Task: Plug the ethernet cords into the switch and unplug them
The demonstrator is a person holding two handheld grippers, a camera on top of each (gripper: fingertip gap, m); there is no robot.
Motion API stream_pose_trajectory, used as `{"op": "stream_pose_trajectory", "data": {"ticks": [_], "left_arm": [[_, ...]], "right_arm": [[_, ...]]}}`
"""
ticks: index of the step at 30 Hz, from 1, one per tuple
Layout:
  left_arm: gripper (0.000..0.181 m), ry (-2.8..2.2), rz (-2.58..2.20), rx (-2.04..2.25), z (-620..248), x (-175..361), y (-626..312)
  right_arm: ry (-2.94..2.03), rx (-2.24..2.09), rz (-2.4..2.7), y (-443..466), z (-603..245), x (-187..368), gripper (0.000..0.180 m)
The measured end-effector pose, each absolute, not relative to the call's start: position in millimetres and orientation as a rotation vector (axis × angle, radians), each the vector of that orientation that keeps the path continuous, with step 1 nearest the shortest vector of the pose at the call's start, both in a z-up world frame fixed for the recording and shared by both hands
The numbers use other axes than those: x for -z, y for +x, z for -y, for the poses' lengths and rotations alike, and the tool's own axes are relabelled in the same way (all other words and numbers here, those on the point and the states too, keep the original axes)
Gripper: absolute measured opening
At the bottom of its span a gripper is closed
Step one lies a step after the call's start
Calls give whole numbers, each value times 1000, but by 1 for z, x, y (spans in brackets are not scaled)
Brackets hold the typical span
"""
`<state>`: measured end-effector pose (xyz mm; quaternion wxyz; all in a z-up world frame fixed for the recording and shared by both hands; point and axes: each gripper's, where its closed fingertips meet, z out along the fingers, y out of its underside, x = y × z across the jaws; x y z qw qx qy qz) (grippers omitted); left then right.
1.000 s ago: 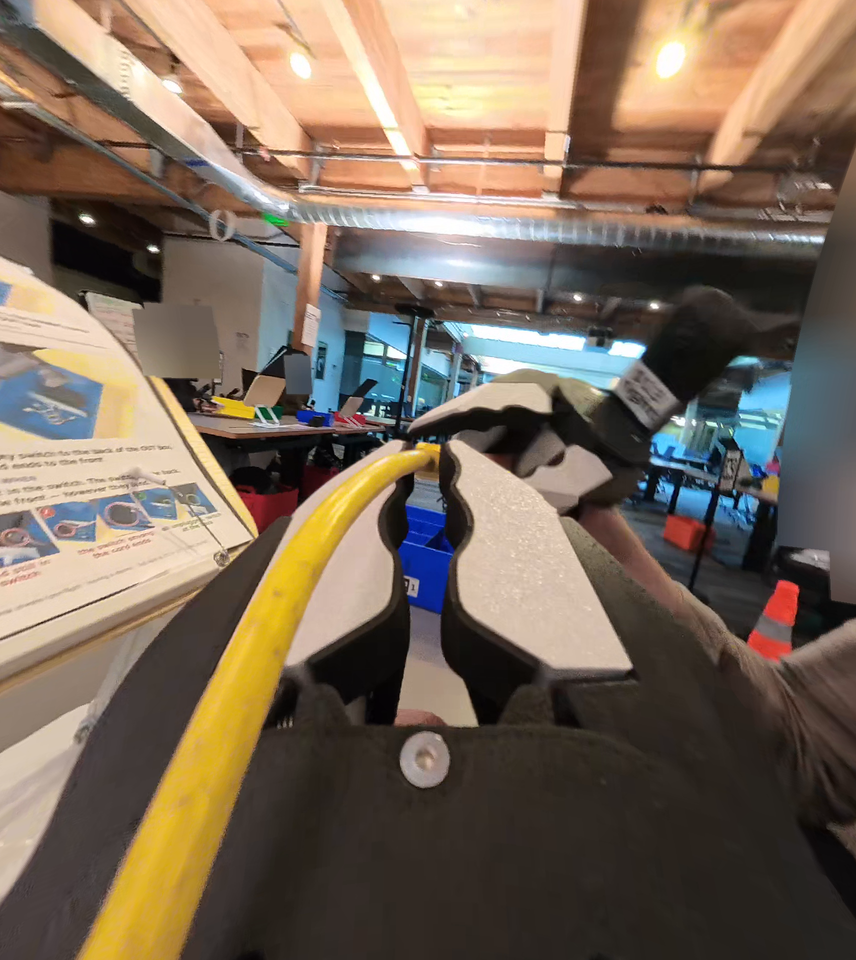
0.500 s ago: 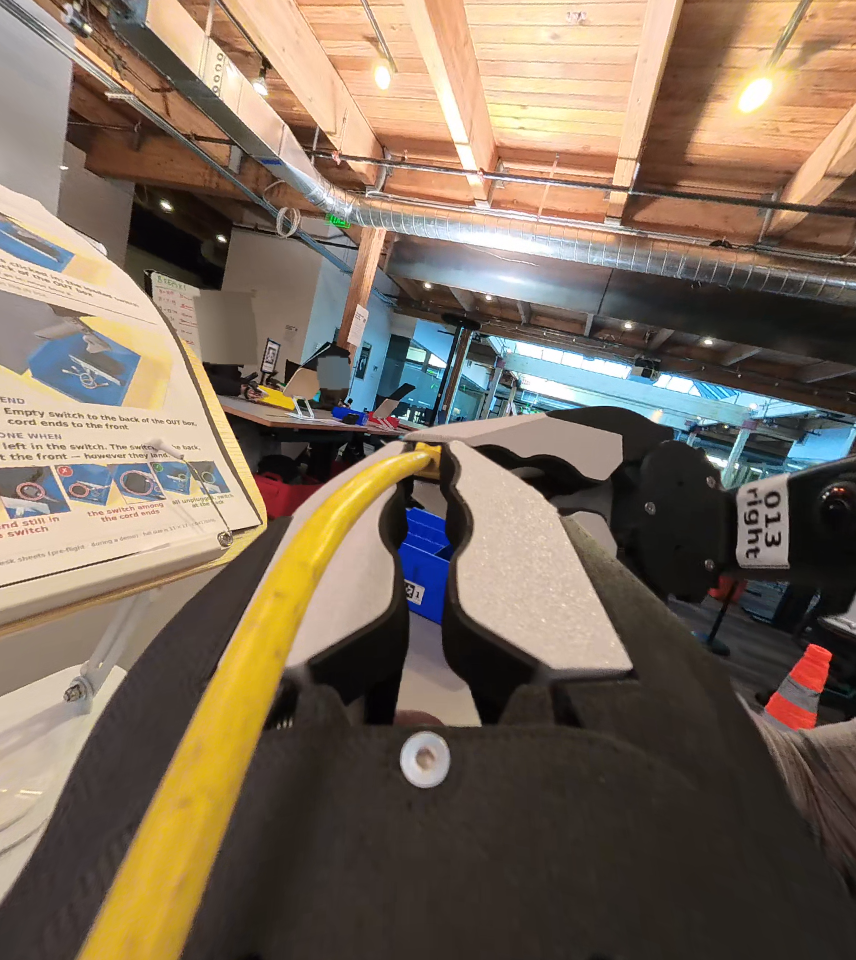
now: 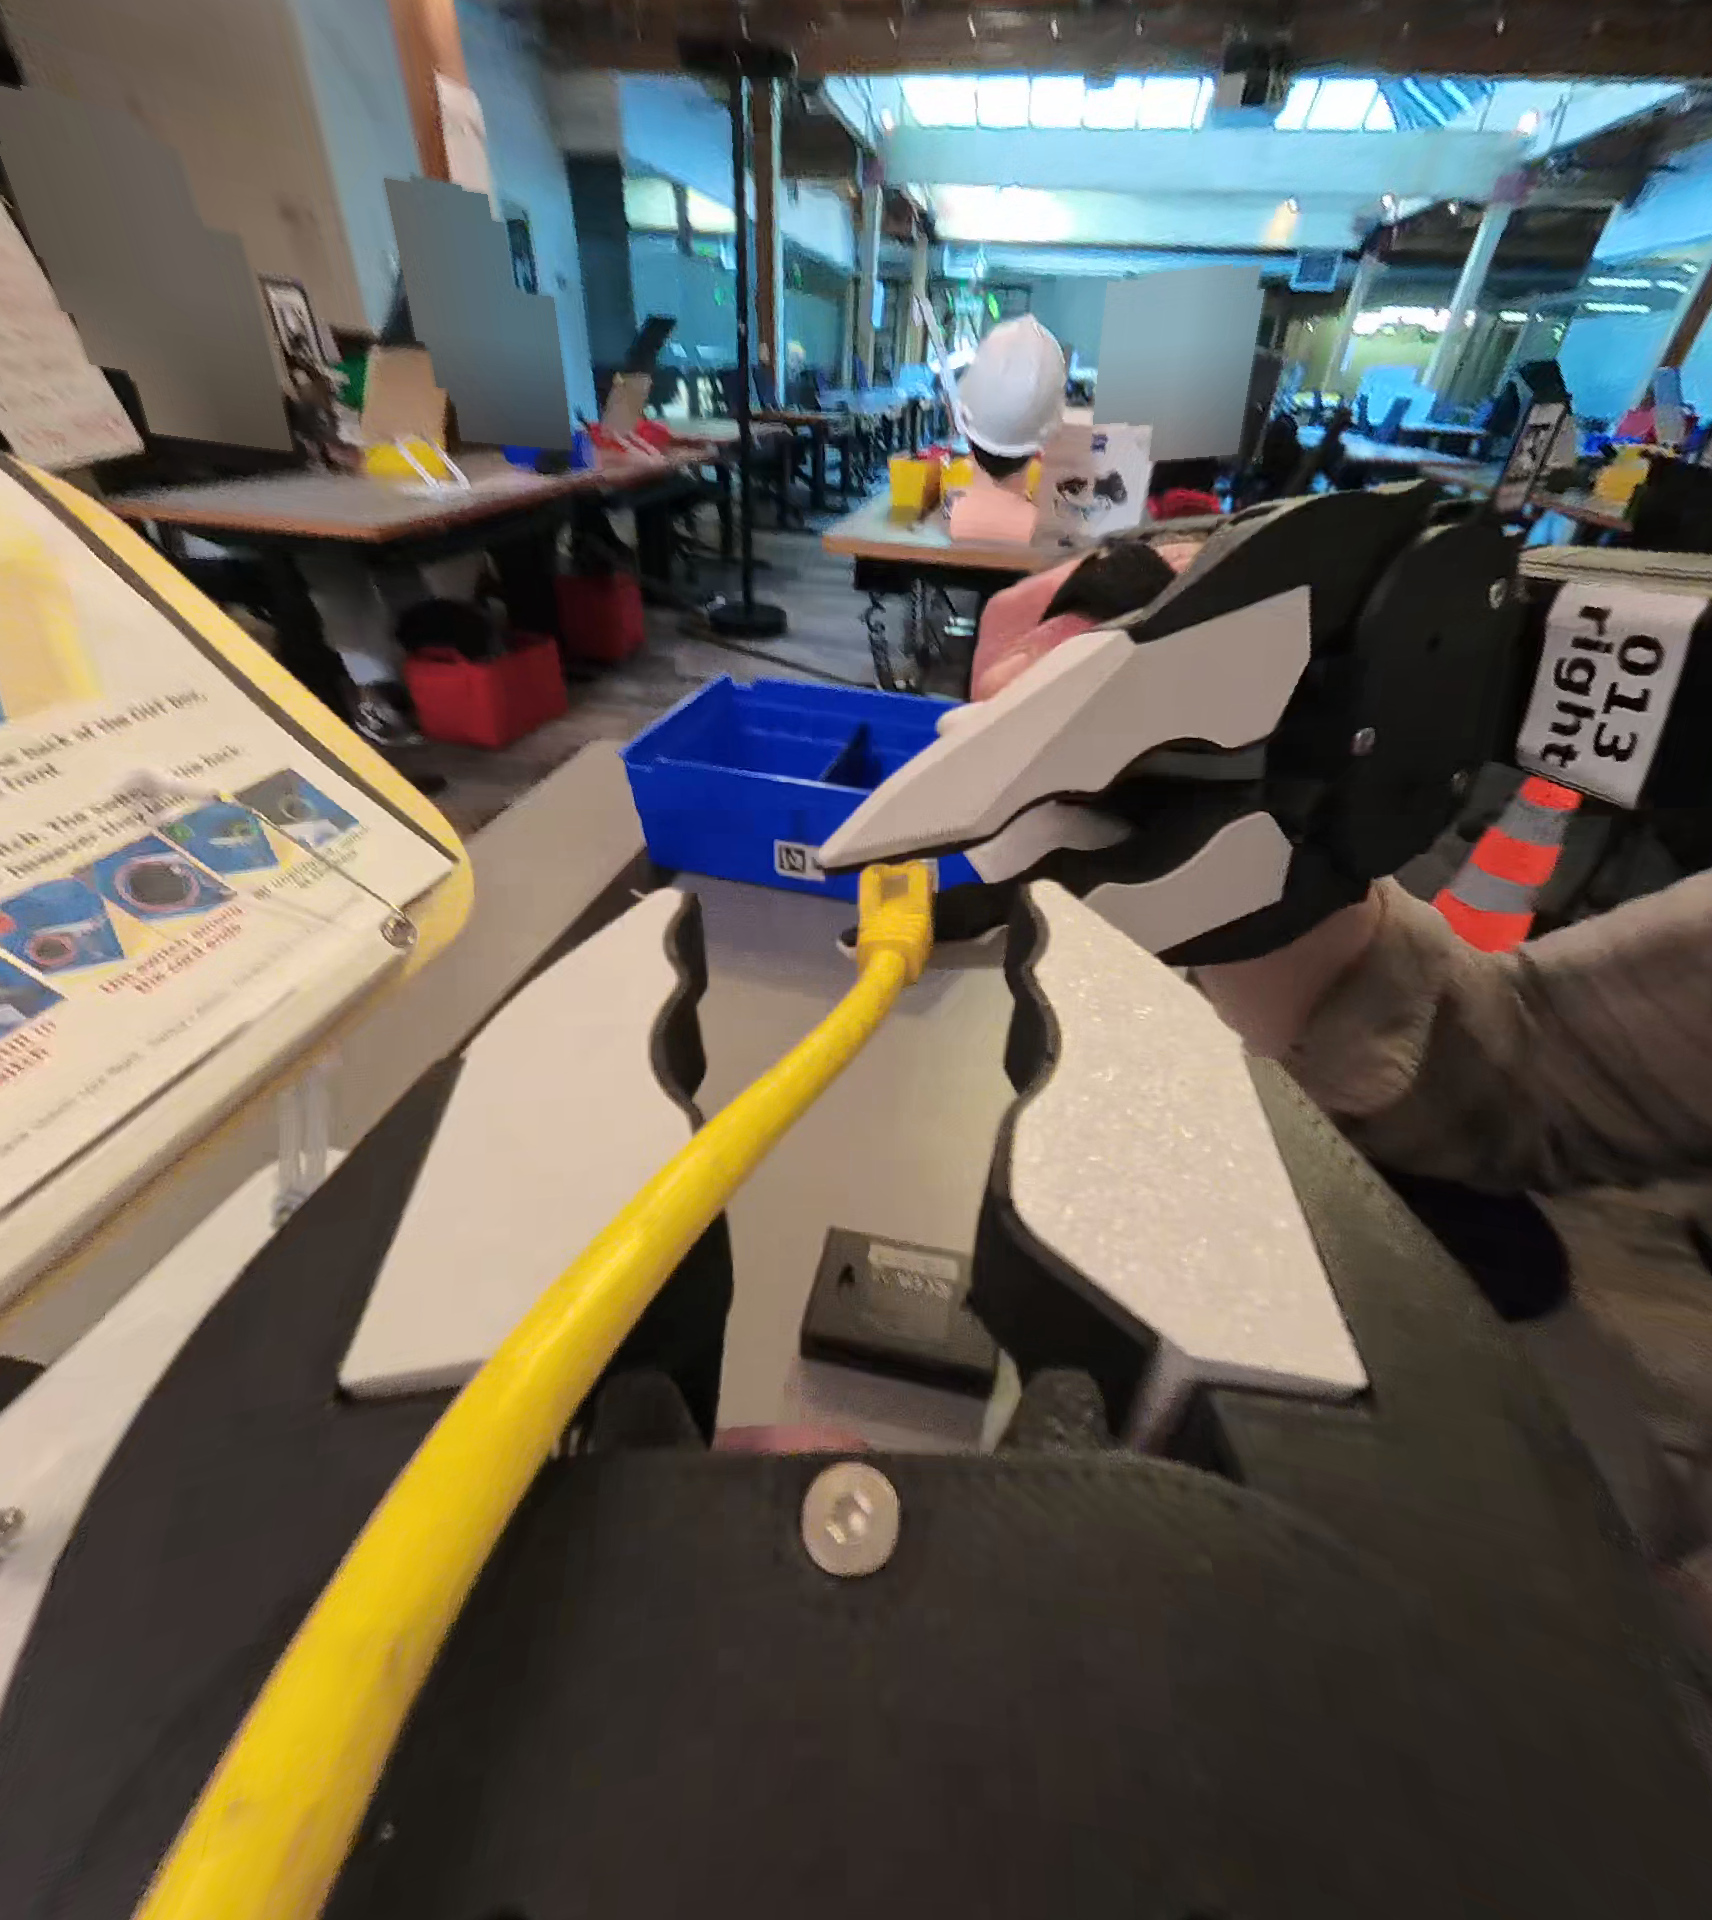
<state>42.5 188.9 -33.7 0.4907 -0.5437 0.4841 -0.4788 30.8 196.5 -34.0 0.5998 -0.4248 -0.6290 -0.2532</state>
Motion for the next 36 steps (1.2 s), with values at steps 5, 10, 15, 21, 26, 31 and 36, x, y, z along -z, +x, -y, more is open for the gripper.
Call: {"op": "stream_pose_trajectory", "data": {"ticks": [5, 10, 15, 21, 26, 31, 36], "left_arm": [[34, -1390, -1251, 1269, -179, 41, 36], [15, -1407, -1229, 1316, -181, 42, 37], [13, -1404, -1207, 1293, -184, 41, 39], [13, -1410, -1131, 1116, -208, 42, 32], [13, -1427, -1047, 783, -243, 47, 18], [13, -1372, -949, 539, -264, 41, 4], [13, -1272, -838, 367, -272, 31, -6]], "right_arm": [[-964, 577, 1484, 25, -195, 39, 9], [-962, 594, 1491, 26, -198, 42, 9], [-966, 596, 1474, 27, -202, 41, 10], [-1054, 490, 1360, 38, -215, 30, 41], [-1136, 398, 1225, 62, -222, 10, 35], [-1227, 292, 1107, 79, -242, 2, 28], [-1332, 283, 1102, 78, -253, 3, 34]]}}
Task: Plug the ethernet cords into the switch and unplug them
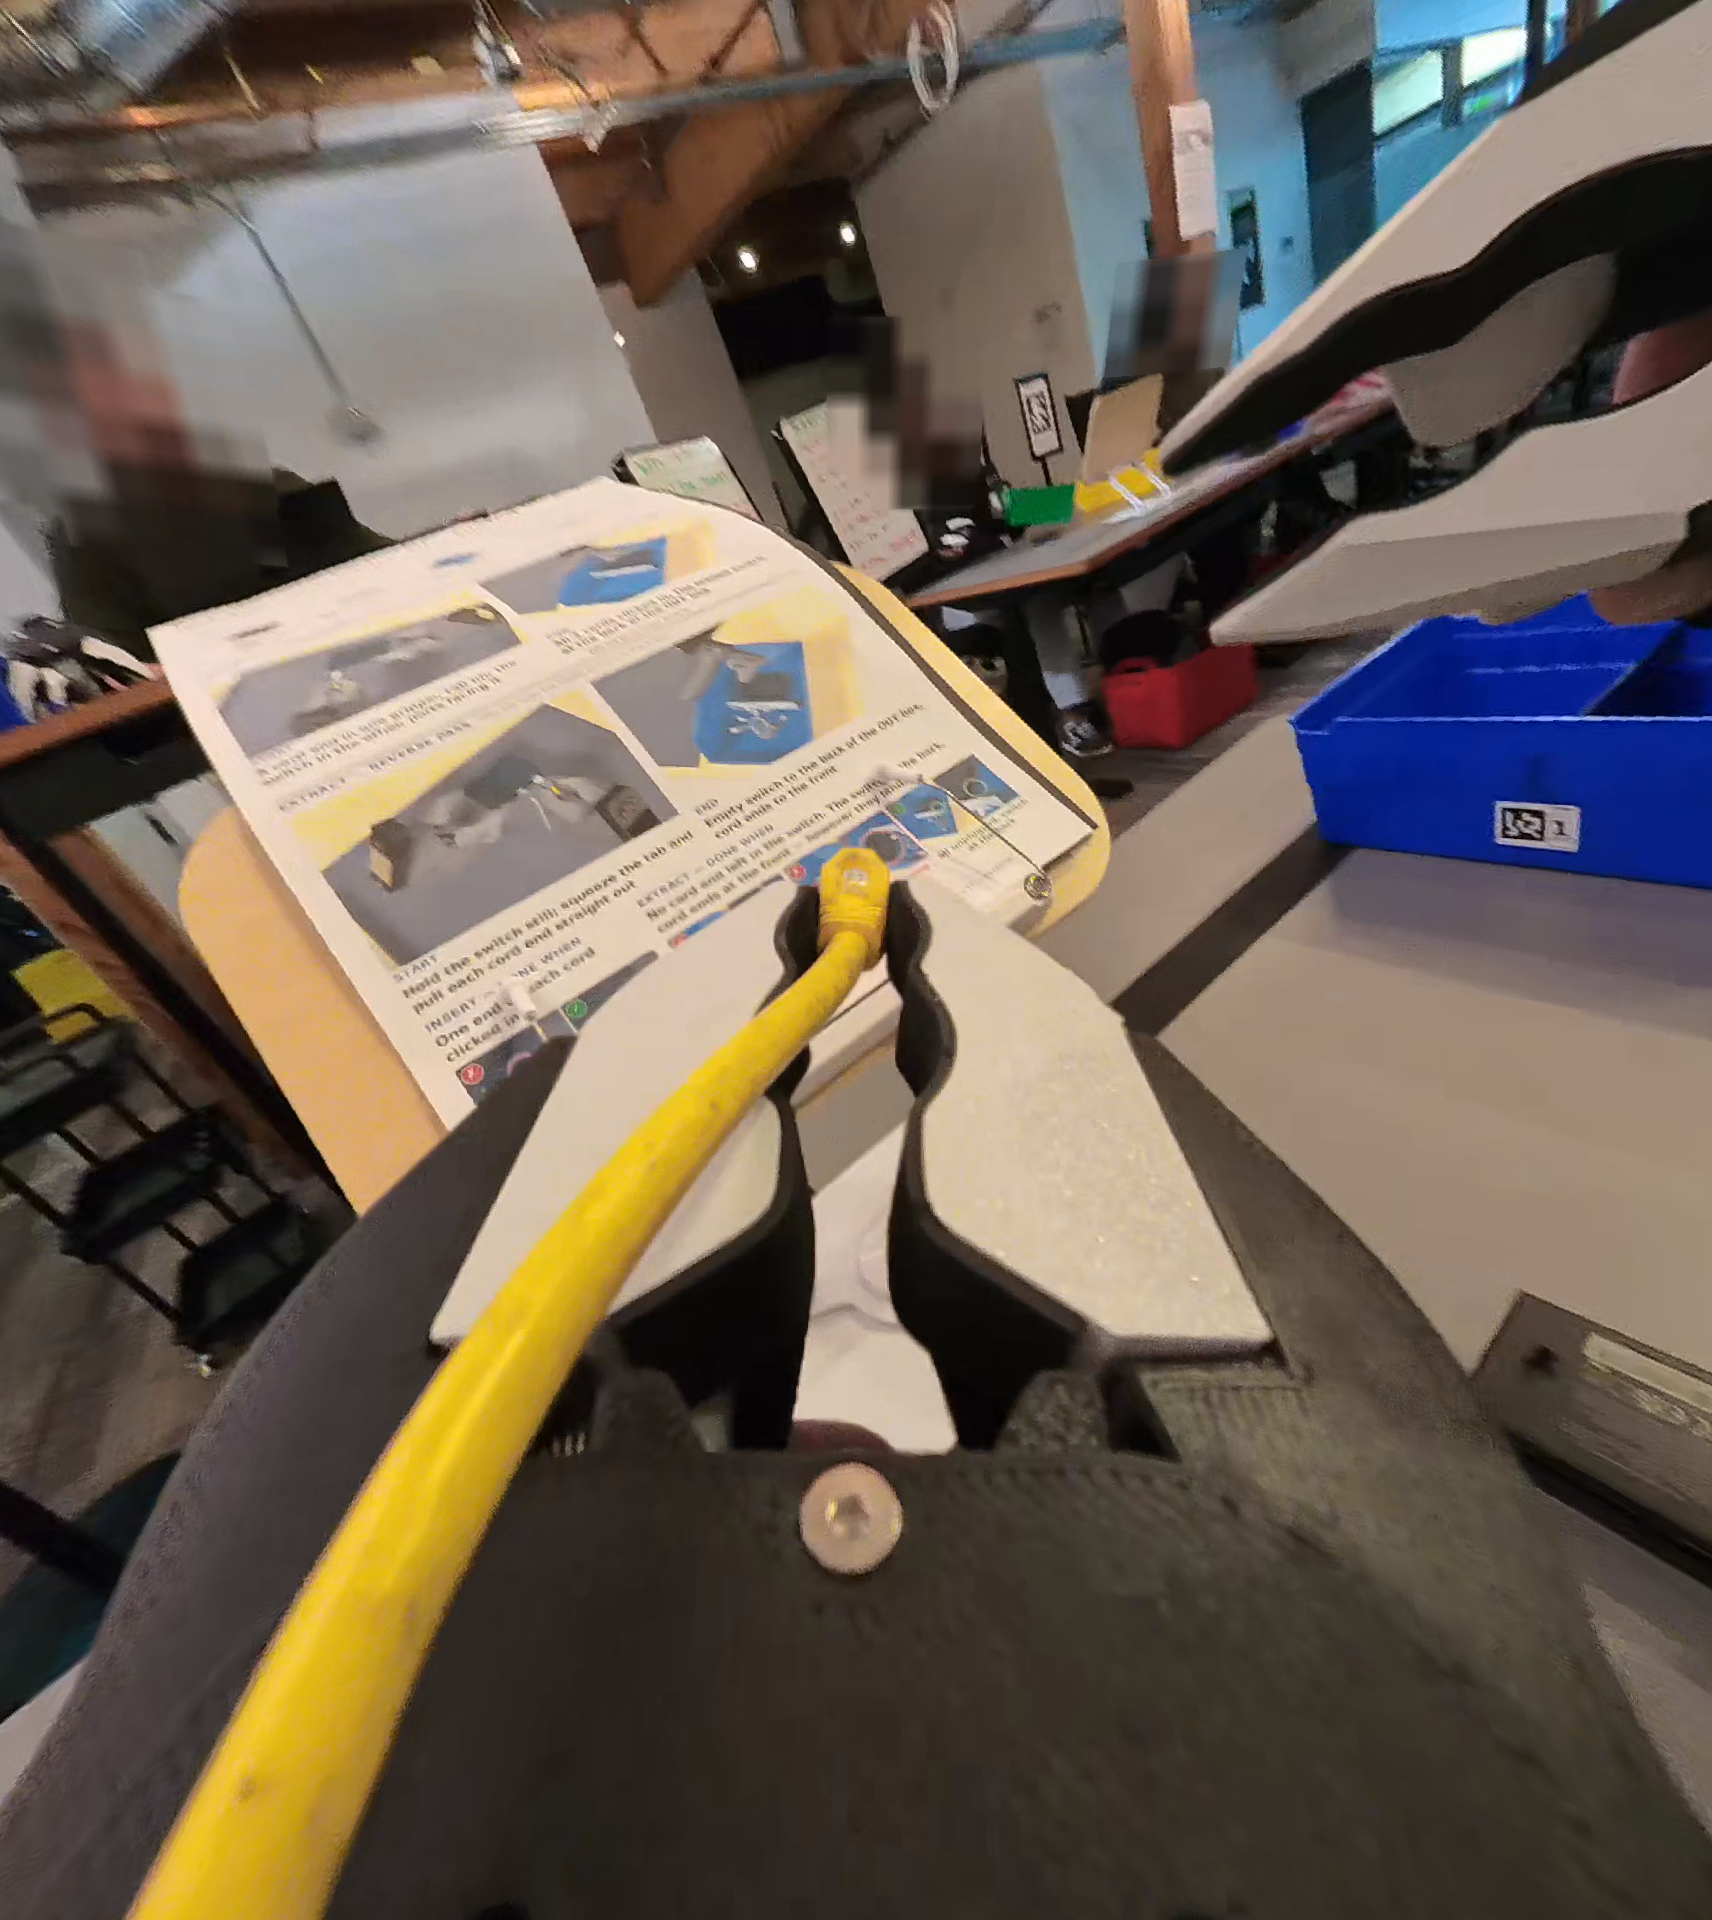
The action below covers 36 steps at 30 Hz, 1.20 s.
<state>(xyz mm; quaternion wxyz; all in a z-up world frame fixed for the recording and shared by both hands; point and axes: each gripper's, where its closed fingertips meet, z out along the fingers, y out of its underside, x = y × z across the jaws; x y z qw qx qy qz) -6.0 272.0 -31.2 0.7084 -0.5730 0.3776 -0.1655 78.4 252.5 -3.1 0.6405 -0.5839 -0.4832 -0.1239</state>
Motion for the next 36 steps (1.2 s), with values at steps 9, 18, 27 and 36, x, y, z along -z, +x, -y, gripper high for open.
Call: {"op": "stream_pose_trajectory", "data": {"ticks": [9, 18, 27, 36], "left_arm": [[13, -1193, -715, 576, -239, 21, 21], [13, -1190, -758, 805, -190, 16, 59], [17, -1182, -826, 871, -178, 13, 66], [74, -1194, -775, 1027, -191, 0, 52]], "right_arm": [[-1129, 632, 1083, 54, -225, 22, 45], [-1054, 827, 1080, 53, -214, 14, 13], [-1014, 927, 1219, 60, -205, 13, 9], [-947, 1061, 1372, 74, -210, 10, 6]]}}
